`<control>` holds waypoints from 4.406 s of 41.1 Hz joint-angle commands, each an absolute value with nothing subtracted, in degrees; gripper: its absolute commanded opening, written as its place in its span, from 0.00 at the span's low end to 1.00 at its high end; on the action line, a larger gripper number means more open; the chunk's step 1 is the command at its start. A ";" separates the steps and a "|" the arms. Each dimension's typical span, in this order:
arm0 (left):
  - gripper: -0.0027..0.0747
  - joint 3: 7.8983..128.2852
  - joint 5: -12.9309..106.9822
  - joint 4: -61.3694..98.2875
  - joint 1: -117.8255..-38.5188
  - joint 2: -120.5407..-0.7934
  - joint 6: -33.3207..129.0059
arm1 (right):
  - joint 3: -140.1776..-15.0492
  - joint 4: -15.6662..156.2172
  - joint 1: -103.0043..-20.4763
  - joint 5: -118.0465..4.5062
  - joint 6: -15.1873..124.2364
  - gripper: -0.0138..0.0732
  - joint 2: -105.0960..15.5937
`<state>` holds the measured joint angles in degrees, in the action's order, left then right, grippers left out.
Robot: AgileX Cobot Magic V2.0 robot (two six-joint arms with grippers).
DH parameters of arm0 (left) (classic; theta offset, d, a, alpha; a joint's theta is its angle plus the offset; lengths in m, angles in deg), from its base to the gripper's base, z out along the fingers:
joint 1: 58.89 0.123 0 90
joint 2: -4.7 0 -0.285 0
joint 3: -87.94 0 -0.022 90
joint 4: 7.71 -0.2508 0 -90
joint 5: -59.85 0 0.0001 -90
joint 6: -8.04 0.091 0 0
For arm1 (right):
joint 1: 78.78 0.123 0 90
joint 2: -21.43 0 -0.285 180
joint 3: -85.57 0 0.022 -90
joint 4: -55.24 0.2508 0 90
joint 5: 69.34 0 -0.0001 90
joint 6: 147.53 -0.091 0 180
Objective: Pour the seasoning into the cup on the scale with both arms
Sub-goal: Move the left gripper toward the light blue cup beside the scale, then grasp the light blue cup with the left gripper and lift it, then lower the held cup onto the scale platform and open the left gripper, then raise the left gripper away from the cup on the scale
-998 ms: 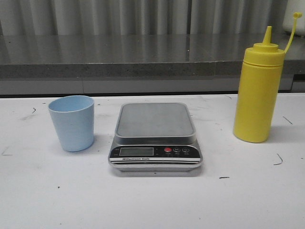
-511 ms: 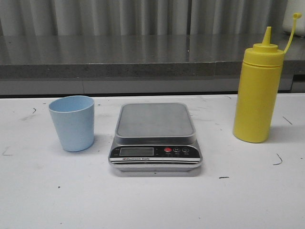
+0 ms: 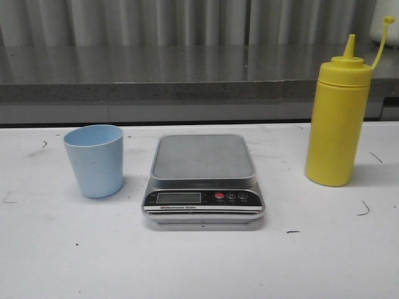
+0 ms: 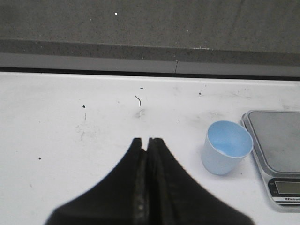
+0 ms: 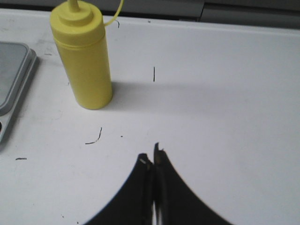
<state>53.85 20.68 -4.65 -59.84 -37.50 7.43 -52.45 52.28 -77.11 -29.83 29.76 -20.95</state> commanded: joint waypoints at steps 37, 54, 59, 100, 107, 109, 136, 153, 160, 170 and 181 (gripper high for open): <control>0.67 73.53 14.84 -3.60 -76.19 -75.92 7.54 | -54.20 51.49 -77.31 -31.92 32.47 0.82 -24.81; 0.67 86.25 13.67 -3.60 -76.18 -97.59 7.54 | -54.20 51.49 -77.31 -31.85 32.47 0.82 -24.81; 0.67 88.84 13.80 -3.60 -76.18 -102.57 7.54 | -54.20 51.49 -77.31 -31.85 32.47 0.82 -24.81; 0.01 94.01 12.48 -2.63 -79.93 -101.69 7.54 | -54.20 51.49 -77.31 -31.85 32.47 0.82 -24.81; 0.01 99.64 11.49 -2.63 -84.34 -101.19 7.54 | -54.20 51.49 -77.31 -31.85 32.47 0.82 -24.81; 0.01 100.95 11.74 -2.63 -85.80 -101.45 7.54 | -54.20 51.49 -77.31 -31.85 32.47 0.82 -24.81; 0.01 115.25 8.19 -2.61 -89.47 -117.02 5.53 | -54.20 51.49 -77.31 -31.85 32.47 0.82 -24.81; 0.01 115.24 6.68 -2.61 -89.55 -117.42 5.53 | -54.20 51.49 -77.31 -31.85 32.47 0.82 -24.81; 0.25 115.24 6.89 -2.61 -89.55 -117.42 5.53 | -54.20 51.49 -77.31 -31.85 32.47 0.82 -24.81; 0.54 115.24 5.75 -2.14 -89.55 -117.30 5.53 | -54.20 51.49 -77.31 -31.85 32.47 0.82 -24.81; 0.54 112.39 2.39 -2.14 -89.55 -109.30 7.62 | -54.20 51.49 -77.31 -31.85 32.47 0.82 -24.81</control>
<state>112.22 0.52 -3.01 -89.20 -116.67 6.95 -52.45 52.25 -77.11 -28.53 31.83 -24.45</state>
